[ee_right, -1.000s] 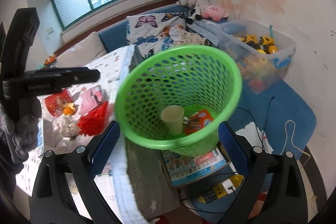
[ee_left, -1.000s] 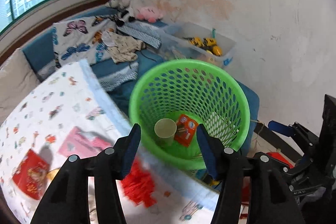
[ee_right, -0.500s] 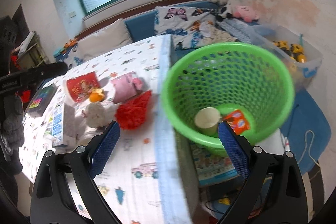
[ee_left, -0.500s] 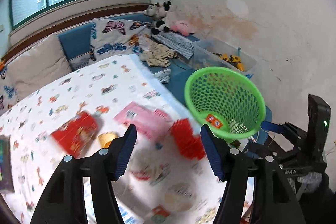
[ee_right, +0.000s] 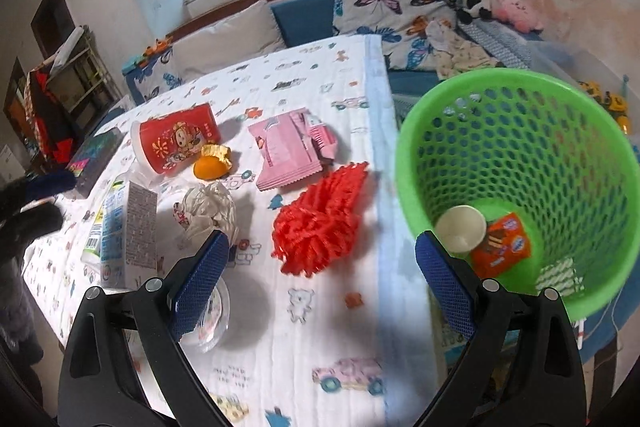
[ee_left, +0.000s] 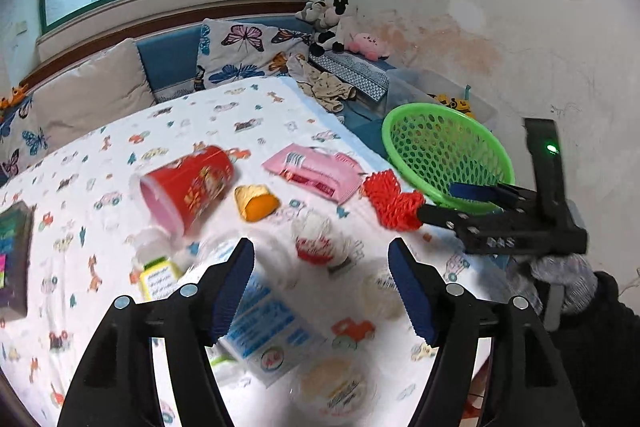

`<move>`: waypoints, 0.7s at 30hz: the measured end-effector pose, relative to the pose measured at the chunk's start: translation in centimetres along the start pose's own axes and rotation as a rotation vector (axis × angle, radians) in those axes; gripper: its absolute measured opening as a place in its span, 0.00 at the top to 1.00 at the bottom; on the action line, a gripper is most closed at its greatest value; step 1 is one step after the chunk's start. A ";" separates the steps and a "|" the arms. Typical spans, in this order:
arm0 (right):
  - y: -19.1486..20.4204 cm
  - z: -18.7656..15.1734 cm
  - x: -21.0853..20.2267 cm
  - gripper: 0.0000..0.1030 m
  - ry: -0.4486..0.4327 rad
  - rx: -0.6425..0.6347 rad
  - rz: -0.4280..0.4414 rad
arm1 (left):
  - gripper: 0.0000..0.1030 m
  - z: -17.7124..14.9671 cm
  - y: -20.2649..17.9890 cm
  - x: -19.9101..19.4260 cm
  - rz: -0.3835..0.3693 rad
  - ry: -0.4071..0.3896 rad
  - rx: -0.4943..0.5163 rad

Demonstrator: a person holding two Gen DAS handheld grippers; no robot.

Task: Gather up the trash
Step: 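Grasp the red mesh scrubber with the right gripper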

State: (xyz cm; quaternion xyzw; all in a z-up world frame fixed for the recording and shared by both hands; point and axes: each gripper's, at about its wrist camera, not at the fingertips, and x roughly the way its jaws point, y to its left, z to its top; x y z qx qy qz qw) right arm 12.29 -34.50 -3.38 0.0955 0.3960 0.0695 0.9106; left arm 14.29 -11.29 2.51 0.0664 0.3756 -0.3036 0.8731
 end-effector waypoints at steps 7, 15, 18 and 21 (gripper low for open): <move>0.7 0.3 2.7 0.15 0.040 -0.023 -0.027 | 0.32 -1.8 0.6 -0.8 -0.003 -0.002 0.005; 0.2 0.2 4.7 0.41 0.080 0.007 -0.030 | 0.31 -2.7 -0.3 -0.5 -0.028 0.017 0.034; -0.3 0.0 4.3 0.48 0.077 0.024 -0.029 | 0.28 -3.0 -1.1 0.0 -0.044 0.028 0.066; -0.6 -0.1 3.4 0.51 0.059 0.037 -0.029 | 0.28 -3.2 -2.0 0.7 -0.059 0.047 0.101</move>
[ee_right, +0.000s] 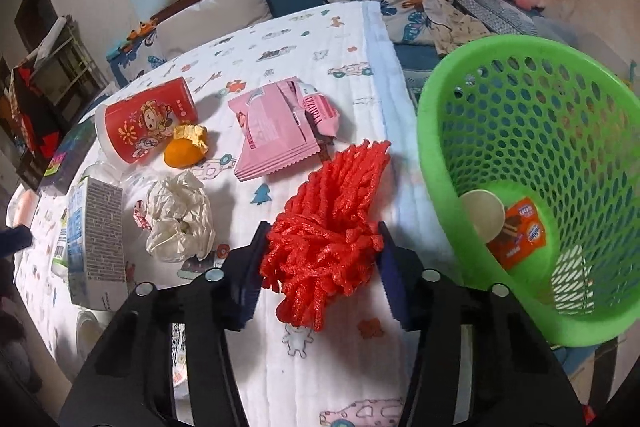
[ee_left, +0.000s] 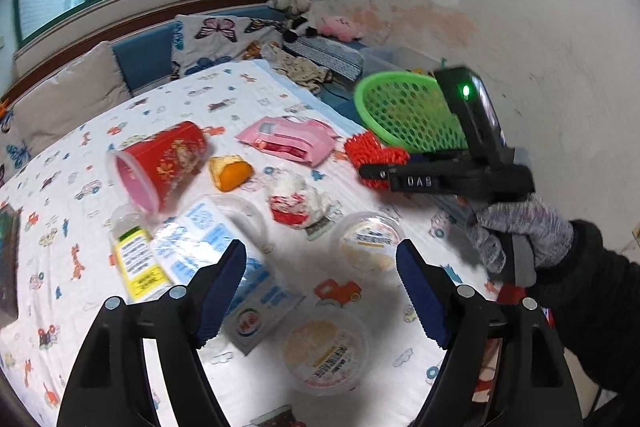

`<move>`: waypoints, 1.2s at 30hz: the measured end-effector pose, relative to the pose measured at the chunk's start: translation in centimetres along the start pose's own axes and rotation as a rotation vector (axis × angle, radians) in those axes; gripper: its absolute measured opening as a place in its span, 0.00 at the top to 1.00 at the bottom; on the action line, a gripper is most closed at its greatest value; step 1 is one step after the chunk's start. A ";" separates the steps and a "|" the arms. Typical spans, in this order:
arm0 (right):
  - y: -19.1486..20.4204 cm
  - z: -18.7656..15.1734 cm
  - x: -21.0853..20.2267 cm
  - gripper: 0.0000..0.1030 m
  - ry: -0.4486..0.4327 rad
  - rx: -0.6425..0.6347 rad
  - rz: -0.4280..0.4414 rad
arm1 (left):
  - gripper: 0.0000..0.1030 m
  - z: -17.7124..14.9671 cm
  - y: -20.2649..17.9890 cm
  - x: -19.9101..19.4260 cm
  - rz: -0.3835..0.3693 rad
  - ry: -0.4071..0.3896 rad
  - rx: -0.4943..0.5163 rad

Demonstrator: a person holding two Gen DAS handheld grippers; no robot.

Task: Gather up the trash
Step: 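Grasp the red mesh scrubber with the right gripper, then carry the scrubber over the green basket and release it with the right gripper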

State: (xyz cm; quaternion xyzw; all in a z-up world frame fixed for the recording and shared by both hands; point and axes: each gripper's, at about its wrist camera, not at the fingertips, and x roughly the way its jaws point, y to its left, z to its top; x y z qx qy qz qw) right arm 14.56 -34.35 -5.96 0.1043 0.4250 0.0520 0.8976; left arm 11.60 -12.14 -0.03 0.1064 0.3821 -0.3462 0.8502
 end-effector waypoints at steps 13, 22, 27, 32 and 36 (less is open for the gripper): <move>-1.4 0.4 -5.7 0.52 -0.106 0.033 0.027 | 0.25 0.9 -3.2 4.9 -0.076 0.114 0.118; -5.3 0.9 -8.2 0.52 -0.155 0.091 -0.040 | 0.25 1.5 -4.1 8.4 -0.075 0.206 0.175; -8.1 0.8 -8.6 0.52 -0.158 0.135 -0.086 | 0.25 1.4 -4.4 9.3 -0.069 0.228 0.189; -10.5 0.9 -8.5 0.52 -0.148 0.167 -0.128 | 0.26 1.3 -4.6 10.1 -0.052 0.242 0.194; -12.1 1.1 -8.0 0.51 -0.133 0.187 -0.158 | 0.32 1.3 -4.7 10.6 -0.044 0.258 0.196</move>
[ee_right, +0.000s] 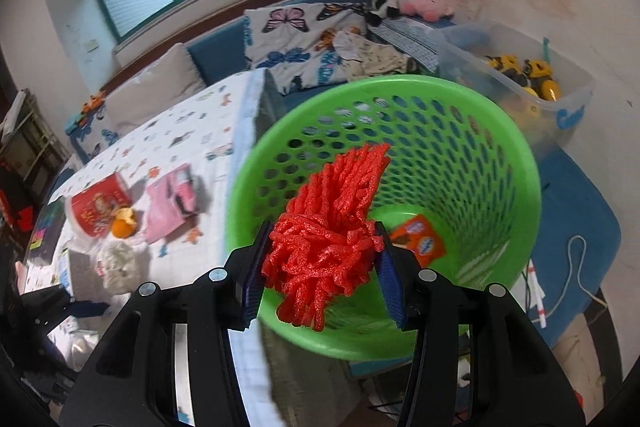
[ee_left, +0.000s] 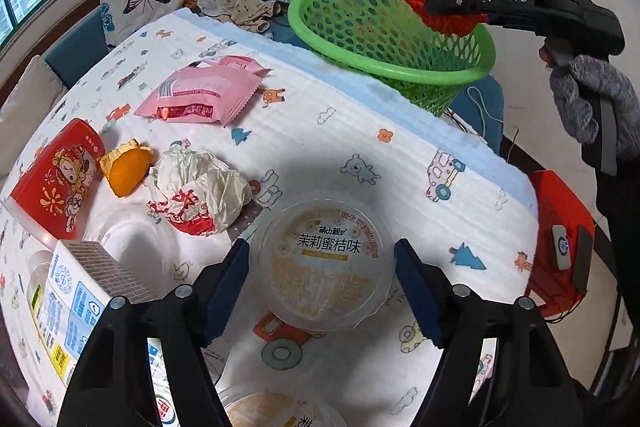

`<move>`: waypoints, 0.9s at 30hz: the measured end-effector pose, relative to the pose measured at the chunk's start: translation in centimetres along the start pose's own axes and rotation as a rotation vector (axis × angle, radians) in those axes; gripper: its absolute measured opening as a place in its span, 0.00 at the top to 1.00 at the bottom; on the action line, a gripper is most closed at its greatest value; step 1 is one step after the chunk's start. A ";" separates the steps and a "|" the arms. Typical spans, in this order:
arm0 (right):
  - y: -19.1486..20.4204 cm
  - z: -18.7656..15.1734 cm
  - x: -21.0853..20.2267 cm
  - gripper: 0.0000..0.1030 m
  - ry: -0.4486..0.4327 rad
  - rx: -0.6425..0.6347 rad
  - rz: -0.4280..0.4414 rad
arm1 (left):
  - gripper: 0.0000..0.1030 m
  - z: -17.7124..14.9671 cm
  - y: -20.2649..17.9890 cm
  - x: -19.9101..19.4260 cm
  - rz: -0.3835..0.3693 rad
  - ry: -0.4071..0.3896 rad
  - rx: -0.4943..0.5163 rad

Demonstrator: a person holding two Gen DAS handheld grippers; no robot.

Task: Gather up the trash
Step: 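Carry the scrubber over the green basket and release it with the right gripper, then carry the clear dessert cup to the basket and drop it with the left gripper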

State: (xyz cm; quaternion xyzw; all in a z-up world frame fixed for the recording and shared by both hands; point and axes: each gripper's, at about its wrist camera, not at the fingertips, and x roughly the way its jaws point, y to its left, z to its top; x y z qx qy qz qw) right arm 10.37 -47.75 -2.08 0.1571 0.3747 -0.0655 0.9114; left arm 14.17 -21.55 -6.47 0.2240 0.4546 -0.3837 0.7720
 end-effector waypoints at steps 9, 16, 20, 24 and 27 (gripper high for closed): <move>-2.0 0.1 1.4 0.43 0.021 0.024 -0.041 | 0.34 0.3 -0.5 -0.3 0.014 -0.013 0.019; -2.8 0.1 1.2 0.31 0.005 0.046 -0.049 | 0.34 2.0 -0.8 -2.5 0.008 -0.075 0.028; -3.0 0.1 0.4 0.30 -0.008 0.051 -0.044 | 0.34 3.9 -1.0 -3.6 0.005 -0.115 0.031; -3.2 0.0 -1.0 0.30 -0.032 0.056 -0.032 | 0.34 6.2 -1.7 -4.4 0.002 -0.155 0.048; -3.2 -0.4 -2.3 0.29 -0.051 0.056 -0.024 | 0.34 8.1 -2.1 -4.5 -0.016 -0.175 0.049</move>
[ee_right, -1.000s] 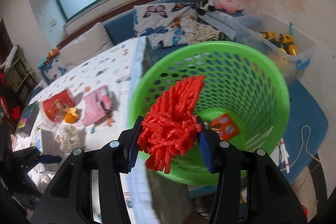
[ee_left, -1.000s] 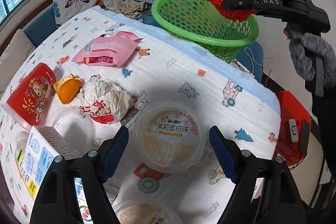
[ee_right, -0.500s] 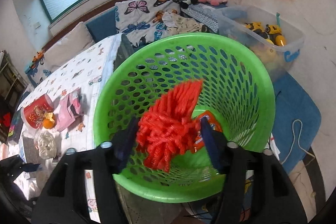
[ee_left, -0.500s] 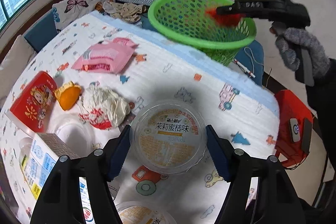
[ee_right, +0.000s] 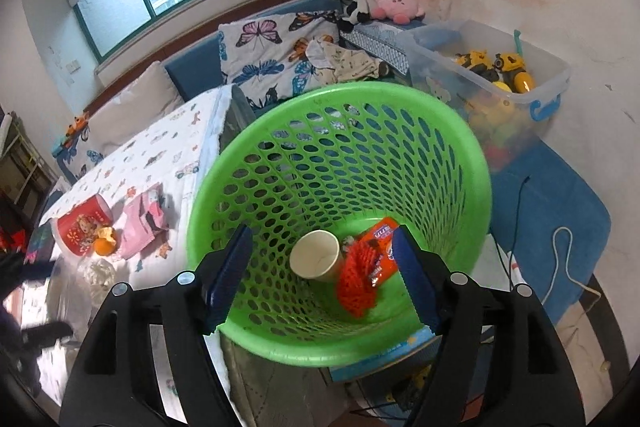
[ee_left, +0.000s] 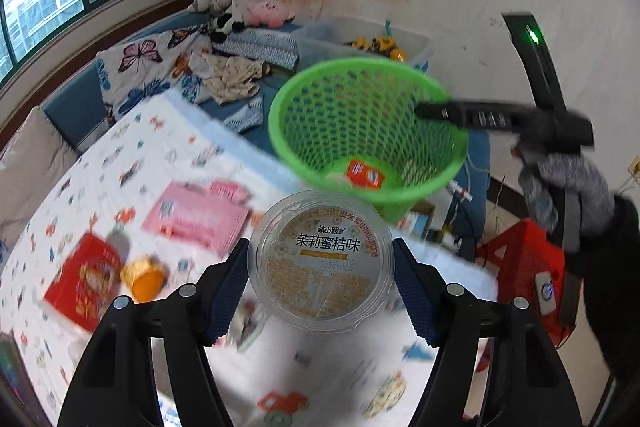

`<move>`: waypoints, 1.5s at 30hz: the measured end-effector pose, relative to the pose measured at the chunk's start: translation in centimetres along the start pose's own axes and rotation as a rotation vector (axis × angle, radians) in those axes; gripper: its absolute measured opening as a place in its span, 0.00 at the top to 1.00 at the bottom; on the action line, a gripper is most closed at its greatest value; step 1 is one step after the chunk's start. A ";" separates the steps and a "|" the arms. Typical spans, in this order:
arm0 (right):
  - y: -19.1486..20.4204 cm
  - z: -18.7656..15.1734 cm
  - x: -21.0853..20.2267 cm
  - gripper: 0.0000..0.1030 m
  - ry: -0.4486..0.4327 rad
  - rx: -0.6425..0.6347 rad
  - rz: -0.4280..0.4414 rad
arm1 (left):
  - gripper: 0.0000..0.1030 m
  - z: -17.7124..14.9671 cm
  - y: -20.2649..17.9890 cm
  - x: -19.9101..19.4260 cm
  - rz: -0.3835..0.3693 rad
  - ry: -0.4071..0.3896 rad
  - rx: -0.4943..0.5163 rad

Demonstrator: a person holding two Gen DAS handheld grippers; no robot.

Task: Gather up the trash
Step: 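Carry the clear dessert cup to the basket and drop it with the left gripper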

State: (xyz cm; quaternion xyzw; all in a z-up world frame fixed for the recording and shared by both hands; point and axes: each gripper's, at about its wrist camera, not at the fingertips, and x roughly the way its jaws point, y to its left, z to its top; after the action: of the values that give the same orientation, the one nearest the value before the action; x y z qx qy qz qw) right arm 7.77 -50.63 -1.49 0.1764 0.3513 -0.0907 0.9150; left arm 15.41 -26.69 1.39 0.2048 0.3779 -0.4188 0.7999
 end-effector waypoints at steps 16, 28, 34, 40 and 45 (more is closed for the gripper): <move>-2.1 -3.1 -4.2 0.28 -0.047 0.055 -0.005 | 0.34 8.6 -4.9 7.2 -0.083 0.012 0.014; -2.2 -4.9 -5.4 0.28 -0.045 0.069 0.006 | 0.20 9.2 -6.0 9.5 -0.097 0.031 -0.006; -1.2 -5.2 -5.8 0.28 -0.051 0.055 0.029 | 0.20 7.9 -4.5 6.3 -0.062 -0.010 -0.022; 0.9 -5.2 -6.2 0.28 -0.061 0.023 0.068 | 0.20 5.0 -1.8 1.9 -0.003 -0.044 -0.045; 3.1 -5.3 -6.1 0.22 -0.062 -0.017 0.090 | 0.20 1.5 0.5 -2.0 0.034 -0.069 -0.079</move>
State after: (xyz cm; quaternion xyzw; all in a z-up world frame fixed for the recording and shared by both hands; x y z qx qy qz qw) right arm 0.95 -45.50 -0.27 0.1812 0.3152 -0.0521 0.9301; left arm 15.82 -26.36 3.89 0.1648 0.3627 -0.3966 0.8271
